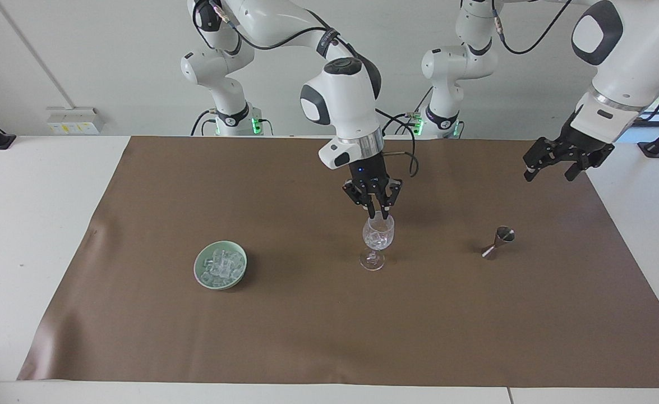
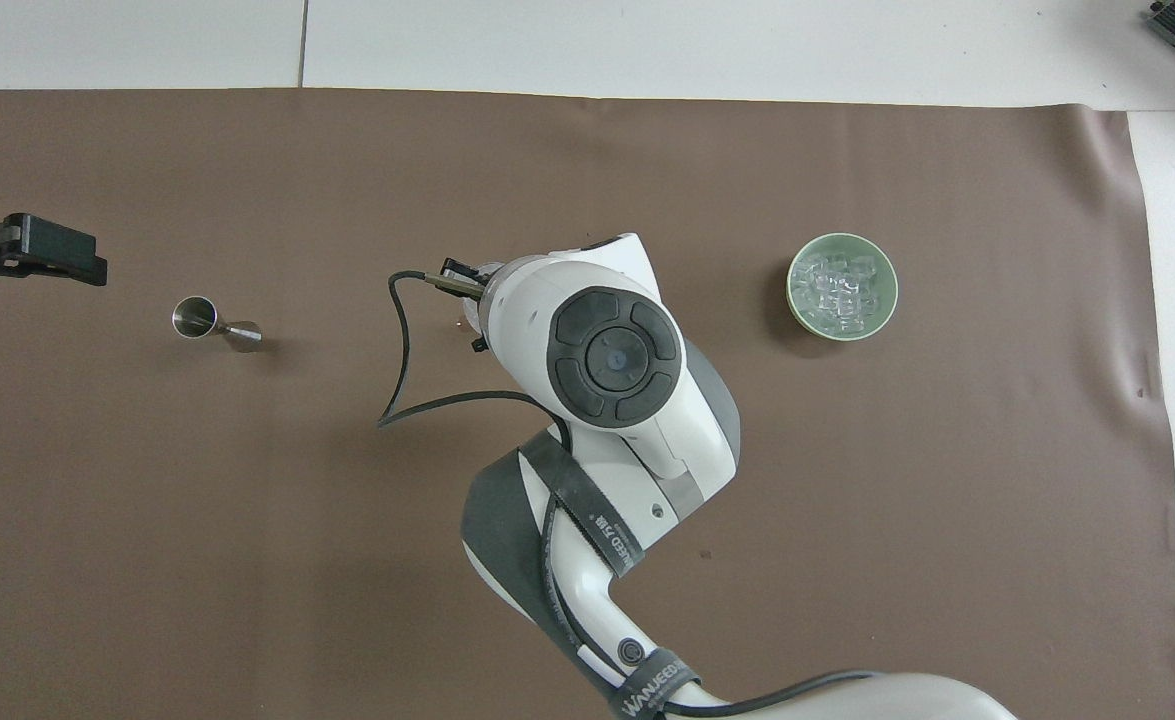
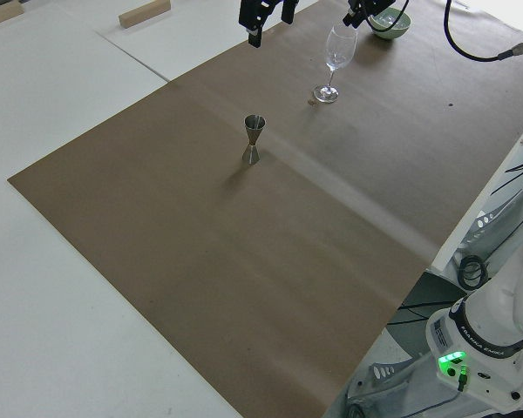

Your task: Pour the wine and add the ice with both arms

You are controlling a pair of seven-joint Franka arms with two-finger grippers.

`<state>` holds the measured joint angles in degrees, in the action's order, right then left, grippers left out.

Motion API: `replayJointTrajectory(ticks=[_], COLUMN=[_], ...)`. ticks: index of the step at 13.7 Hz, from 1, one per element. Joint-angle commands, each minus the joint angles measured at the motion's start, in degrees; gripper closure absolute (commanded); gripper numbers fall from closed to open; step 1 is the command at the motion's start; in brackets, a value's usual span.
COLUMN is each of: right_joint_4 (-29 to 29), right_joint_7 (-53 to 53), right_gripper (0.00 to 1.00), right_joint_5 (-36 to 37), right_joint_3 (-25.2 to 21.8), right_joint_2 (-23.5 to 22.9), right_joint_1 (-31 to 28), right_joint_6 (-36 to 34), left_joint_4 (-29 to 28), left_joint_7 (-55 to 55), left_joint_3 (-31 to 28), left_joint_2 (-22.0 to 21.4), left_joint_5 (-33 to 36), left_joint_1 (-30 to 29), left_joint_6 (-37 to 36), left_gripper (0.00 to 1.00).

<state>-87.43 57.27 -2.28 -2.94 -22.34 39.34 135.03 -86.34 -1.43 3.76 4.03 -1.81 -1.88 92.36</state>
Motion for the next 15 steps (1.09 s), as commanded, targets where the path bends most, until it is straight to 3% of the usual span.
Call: replayJointTrajectory(ticks=[1, 5, 8, 10, 12, 13, 15], right_joint_4=[0.7, 2.8, 3.1, 2.3, 1.7, 0.7, -2.4], right_joint_7=[0.0, -0.1, -1.6, -7.4, -14.6, -18.2, -24.9], right_gripper=[0.68, 0.68, 0.66, 0.61, 0.56, 0.56, 0.46], right_joint_5=[0.6, 1.8, 4.6, 4.7, 4.5, 4.4, 4.3], right_joint_3=[0.1, 0.0, -0.3, -0.7, -0.7, -0.7, -0.7], right_joint_2=[-0.6, -0.6, 0.1, 3.5, 6.4, 7.8, 11.5], right_joint_1=[-0.1, -0.1, -0.9, -2.2, -4.9, -6.1, -9.3], right_joint_6=[0.4, -0.5, -2.0, -3.5, -12.1, -15.6, -20.4], left_joint_4=[-1.6, -1.6, -1.6, -3.7, -9.7, -11.2, -11.4], left_joint_7=[-2.6, -2.3, -2.7, -2.5, -2.5, -2.7, -2.7], left_joint_3=[-0.9, -0.7, 0.9, 1.1, 2.0, 2.0, 1.9], left_joint_2=[-1.7, -1.7, -4.9, -6.9, -10.3, -11.5, -11.5], left_joint_5=[1.9, 1.5, 1.5, 1.5, 1.5, 1.5, 1.5], left_joint_1=[1.2, 1.1, 0.2, 0.3, 0.3, 0.2, 0.0], left_joint_6=[-1.4, -1.5, -5.5, -6.7, -3.4, -2.2, -2.7], left_gripper=[0.00, 0.00, 0.00, 0.00, 0.00, 0.00, 0.00])
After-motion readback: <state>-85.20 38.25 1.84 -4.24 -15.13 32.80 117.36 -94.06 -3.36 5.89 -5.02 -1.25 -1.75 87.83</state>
